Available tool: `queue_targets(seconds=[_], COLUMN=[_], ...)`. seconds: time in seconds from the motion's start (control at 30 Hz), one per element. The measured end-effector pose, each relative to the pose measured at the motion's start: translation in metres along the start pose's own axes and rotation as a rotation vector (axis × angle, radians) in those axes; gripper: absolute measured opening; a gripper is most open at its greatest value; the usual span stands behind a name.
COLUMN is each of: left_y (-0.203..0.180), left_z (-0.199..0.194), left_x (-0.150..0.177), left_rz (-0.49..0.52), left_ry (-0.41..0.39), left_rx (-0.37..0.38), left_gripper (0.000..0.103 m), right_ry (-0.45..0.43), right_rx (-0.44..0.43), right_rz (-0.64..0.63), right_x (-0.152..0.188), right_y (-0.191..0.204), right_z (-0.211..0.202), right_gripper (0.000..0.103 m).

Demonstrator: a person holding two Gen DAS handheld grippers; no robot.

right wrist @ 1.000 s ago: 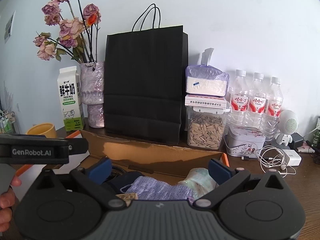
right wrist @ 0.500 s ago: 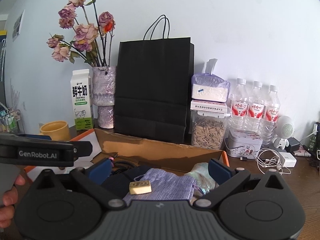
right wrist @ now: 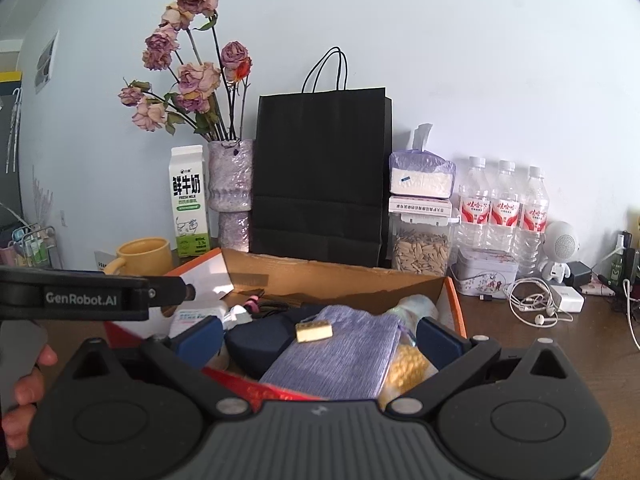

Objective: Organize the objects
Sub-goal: 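Withdraw both tools from the box back over the table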

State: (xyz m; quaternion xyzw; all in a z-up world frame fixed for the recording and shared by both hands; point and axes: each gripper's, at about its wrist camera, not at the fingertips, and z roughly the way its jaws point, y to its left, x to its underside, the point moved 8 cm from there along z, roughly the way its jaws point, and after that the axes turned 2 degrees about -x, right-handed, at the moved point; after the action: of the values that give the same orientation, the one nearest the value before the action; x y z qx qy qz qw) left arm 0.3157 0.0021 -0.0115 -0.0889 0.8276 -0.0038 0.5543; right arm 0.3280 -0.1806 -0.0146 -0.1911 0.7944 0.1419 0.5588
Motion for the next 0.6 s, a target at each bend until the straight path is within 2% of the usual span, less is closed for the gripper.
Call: queue_targets(seconds=[0.27, 0.6], left_y=[0.015, 0.031], left_z=[-0.021, -0.031], left_x=[0.025, 0.052], left_rz=[0.009, 0.041], left_ry=[0.031, 0.088], left_rx=[-0.026, -0.034], left_gripper=[0.103, 0.103], right_ry=[0.055, 0.154], right_rx=[-0.010, -0.020], right_rz=[0.005, 0.021], right_x=[0.029, 0.066], right_y=[0.013, 0.022], right_z=[-0.021, -0.027], right_gripper=[0.103, 0.103])
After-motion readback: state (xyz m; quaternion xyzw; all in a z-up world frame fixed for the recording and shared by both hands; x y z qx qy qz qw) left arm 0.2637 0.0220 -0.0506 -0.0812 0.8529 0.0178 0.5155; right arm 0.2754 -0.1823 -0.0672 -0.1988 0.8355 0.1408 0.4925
